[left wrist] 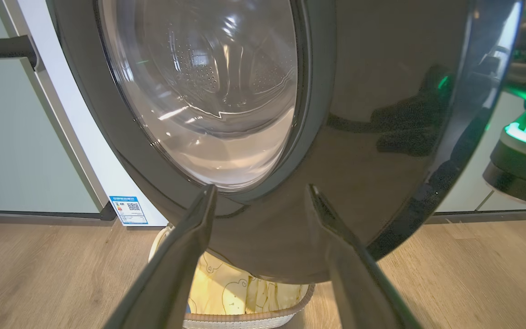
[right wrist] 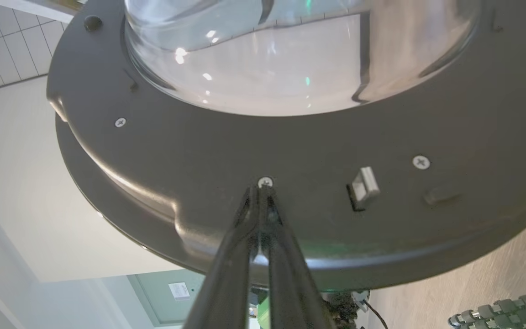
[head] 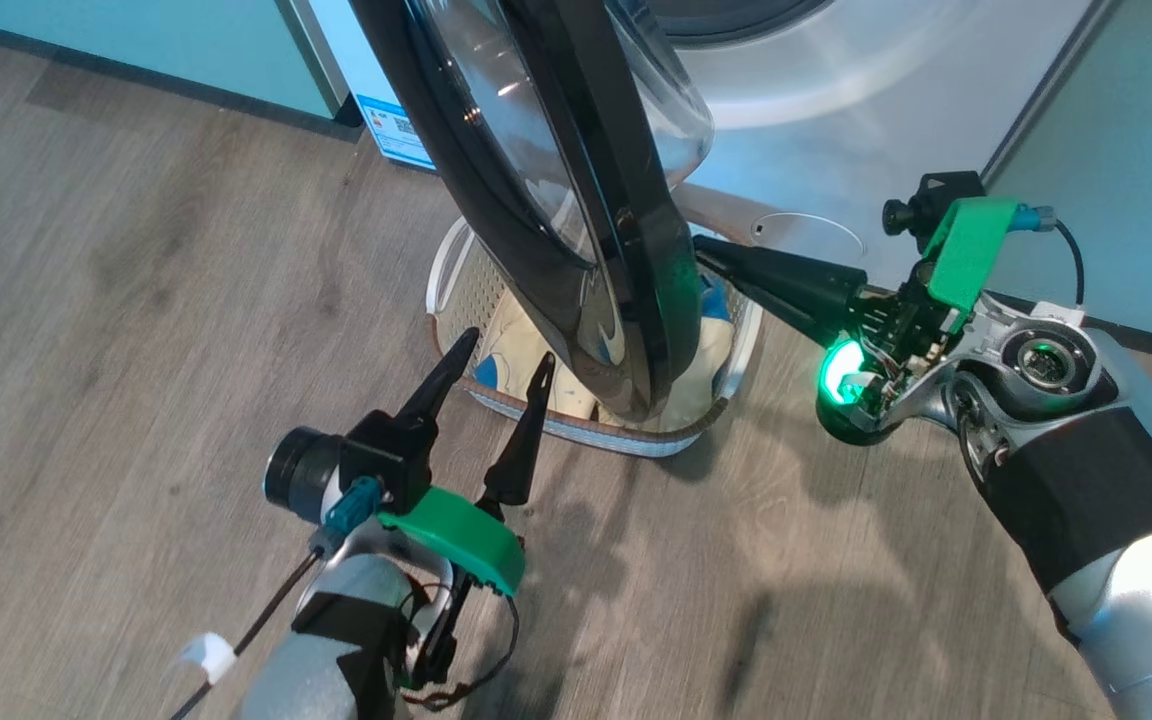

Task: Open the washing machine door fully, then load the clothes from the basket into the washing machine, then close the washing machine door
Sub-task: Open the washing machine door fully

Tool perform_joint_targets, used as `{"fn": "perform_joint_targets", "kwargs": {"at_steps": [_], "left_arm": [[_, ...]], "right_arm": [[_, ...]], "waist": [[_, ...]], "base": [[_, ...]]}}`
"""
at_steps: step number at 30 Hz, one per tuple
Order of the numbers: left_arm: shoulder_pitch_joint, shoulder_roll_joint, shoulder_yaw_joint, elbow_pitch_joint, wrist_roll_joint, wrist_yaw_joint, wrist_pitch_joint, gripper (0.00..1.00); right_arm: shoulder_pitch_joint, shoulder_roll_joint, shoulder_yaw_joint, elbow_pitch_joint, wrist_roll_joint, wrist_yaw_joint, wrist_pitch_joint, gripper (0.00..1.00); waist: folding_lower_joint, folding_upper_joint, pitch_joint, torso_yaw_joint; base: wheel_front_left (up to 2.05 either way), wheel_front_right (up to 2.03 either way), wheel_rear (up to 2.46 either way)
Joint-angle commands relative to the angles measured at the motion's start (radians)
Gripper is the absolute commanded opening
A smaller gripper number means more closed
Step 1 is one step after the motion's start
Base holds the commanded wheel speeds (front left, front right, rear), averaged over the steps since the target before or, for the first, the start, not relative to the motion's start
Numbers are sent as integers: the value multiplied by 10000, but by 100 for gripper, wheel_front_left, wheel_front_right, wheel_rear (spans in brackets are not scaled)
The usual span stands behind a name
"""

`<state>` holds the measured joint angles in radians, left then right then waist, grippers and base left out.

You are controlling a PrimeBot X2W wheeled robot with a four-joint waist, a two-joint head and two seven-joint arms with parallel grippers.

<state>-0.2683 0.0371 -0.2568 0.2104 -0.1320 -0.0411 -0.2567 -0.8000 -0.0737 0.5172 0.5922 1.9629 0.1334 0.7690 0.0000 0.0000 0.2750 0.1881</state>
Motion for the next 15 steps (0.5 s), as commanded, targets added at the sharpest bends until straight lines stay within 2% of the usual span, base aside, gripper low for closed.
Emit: {"fn": "perform_joint_targets", "kwargs": {"at_steps": [1, 9, 15], "left_arm": [[-174, 131, 430, -315, 72, -10, -51, 100], [-209, 131, 499, -319, 51, 6, -51, 100], [-236, 131, 739, -277, 132, -2, -51, 100]], "right_arm": [[-56, 166, -6, -387, 142, -27, -188, 0], [-79, 45, -426, -673, 212, -27, -1095, 0], [186, -331, -1617, -1553, -141, -27, -2656, 0]], "waist": [[0, 0, -1, -19], [0, 0, 84, -138], [0, 0, 21, -417]], "base": [[0, 0, 0], [0, 0, 0], [0, 0, 0]]}}
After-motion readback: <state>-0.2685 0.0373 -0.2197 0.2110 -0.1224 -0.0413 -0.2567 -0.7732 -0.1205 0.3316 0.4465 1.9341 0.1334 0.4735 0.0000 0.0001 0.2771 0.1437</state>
